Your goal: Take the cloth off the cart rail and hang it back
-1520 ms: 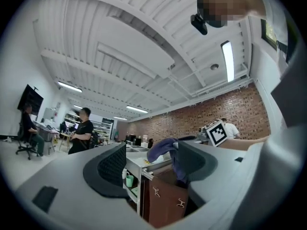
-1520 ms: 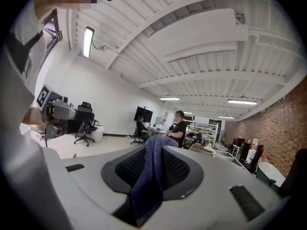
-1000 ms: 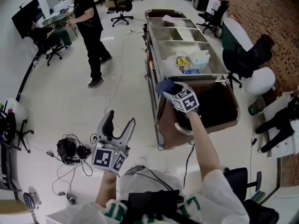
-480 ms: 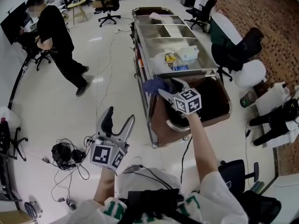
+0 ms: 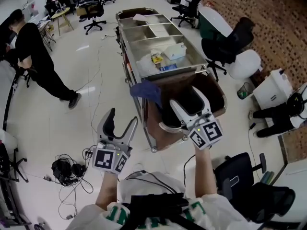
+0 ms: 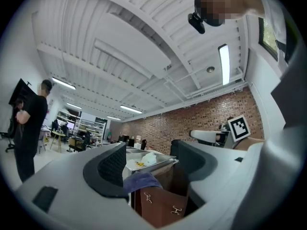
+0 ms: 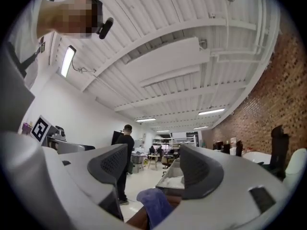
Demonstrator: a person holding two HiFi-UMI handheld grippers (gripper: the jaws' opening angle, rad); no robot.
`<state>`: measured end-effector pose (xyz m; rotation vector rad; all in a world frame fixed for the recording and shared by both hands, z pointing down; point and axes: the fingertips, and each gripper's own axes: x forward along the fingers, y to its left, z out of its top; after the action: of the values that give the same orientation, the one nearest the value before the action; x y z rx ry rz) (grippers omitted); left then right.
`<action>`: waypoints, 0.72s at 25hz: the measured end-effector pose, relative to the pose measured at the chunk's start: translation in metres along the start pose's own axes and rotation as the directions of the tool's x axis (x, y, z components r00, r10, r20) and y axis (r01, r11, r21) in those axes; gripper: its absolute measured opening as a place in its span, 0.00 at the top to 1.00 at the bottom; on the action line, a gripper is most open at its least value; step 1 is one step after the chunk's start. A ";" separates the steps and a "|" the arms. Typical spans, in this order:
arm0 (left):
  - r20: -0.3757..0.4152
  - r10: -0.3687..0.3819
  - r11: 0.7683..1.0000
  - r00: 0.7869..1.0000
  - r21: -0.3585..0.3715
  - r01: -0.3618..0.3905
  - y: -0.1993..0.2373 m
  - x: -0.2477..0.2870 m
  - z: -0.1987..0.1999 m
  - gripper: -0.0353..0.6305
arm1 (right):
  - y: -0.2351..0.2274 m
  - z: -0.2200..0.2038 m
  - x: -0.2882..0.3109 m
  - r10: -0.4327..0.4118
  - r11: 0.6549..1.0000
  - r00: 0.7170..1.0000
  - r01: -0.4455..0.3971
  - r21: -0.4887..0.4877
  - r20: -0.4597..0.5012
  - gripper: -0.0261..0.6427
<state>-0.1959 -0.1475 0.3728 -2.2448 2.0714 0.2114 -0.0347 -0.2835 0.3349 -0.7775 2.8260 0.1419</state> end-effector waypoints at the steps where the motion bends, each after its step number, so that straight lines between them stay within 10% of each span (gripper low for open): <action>1: 0.001 -0.016 1.000 1.000 0.004 0.016 -0.006 0.005 0.000 0.44 | -0.001 0.004 -0.013 -0.039 0.999 0.999 0.039 -0.020 0.010 0.41; 10: -0.012 -0.145 0.989 0.989 0.022 0.145 -0.060 0.043 -0.018 0.45 | -0.019 -0.013 -0.098 -0.330 0.943 0.944 0.329 -0.047 -0.017 0.42; 18: -0.031 -0.207 0.978 0.978 0.025 0.208 -0.089 0.052 -0.027 0.45 | -0.020 -0.022 -0.122 -0.386 0.922 0.922 0.382 -0.068 -0.045 0.42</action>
<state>-0.1016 -0.1951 0.3887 -2.4374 1.8216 0.1359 0.0745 -0.2437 0.3828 -1.3503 2.6642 0.1404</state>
